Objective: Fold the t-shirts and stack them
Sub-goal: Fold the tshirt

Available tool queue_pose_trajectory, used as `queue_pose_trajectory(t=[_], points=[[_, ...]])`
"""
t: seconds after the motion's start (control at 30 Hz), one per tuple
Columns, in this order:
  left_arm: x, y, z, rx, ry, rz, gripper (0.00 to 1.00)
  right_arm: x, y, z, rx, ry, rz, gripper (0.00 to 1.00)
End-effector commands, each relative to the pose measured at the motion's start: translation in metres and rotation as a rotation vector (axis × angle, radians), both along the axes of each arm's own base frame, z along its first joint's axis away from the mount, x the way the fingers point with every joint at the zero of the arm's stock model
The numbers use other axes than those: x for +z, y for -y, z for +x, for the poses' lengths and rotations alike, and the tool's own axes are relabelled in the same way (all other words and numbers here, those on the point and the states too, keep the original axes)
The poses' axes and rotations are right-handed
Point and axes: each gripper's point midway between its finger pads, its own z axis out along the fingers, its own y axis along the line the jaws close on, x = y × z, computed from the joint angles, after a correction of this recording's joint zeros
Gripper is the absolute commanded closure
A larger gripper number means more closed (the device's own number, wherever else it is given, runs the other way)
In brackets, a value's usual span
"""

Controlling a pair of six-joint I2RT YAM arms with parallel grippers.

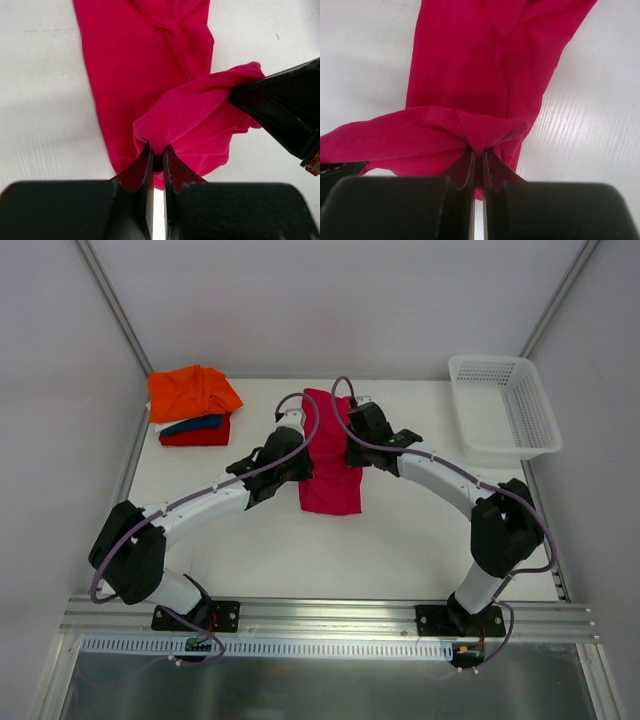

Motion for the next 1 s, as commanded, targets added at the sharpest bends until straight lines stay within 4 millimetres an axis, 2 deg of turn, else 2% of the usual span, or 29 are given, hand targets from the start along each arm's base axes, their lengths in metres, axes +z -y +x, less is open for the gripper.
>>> queue_pose_trajectory(t=[0.0,0.03,0.07,0.1,0.17,0.2,0.23,0.37,0.43,0.47,0.6,0.8,0.9,0.97], points=[[0.005,-0.006,0.022,0.001,0.033,0.025,1.0,0.0,0.012,0.027,-0.023,0.017,-0.045,1.0],[0.007,-0.007,0.03,0.01,0.042,0.015,1.0,0.002,0.011,0.032,-0.022,0.021,-0.037,1.0],[-0.001,-0.006,0.033,0.001,0.027,0.022,1.0,0.0,0.011,0.036,-0.026,0.015,-0.035,1.0],[-0.002,-0.005,0.036,0.001,0.024,0.021,1.0,-0.008,0.01,0.039,-0.021,0.0,-0.044,1.0],[-0.004,-0.007,0.044,0.006,0.026,0.018,1.0,-0.008,0.009,0.046,-0.027,-0.001,-0.037,1.0],[-0.011,-0.006,0.047,-0.001,0.013,0.024,1.0,-0.011,0.009,0.049,-0.028,-0.007,-0.038,1.0],[-0.01,-0.007,0.053,0.004,0.017,0.017,1.0,-0.02,0.01,0.052,-0.027,-0.022,-0.045,1.0],[-0.026,-0.008,0.069,0.001,-0.01,0.027,1.0,-0.028,0.008,0.065,-0.031,-0.035,-0.041,1.0],[-0.025,-0.005,0.076,-0.01,-0.007,0.022,1.0,-0.037,0.009,0.069,-0.033,-0.053,-0.043,1.0],[-0.031,-0.006,0.081,-0.009,-0.016,0.032,1.0,-0.037,0.008,0.073,-0.035,-0.051,-0.042,1.0],[-0.033,-0.003,0.097,-0.015,-0.018,0.024,1.0,-0.045,0.008,0.082,-0.037,-0.065,-0.037,1.0],[-0.047,-0.001,0.111,-0.021,-0.043,0.02,1.0,-0.058,0.009,0.094,-0.045,-0.09,-0.031,1.0],[-0.055,-0.002,0.112,-0.02,-0.063,0.022,1.0,-0.066,0.008,0.094,-0.039,-0.106,-0.035,1.0],[-0.06,-0.002,0.11,-0.017,-0.074,0.023,0.89,-0.069,0.008,0.094,-0.04,-0.114,-0.033,1.0]])
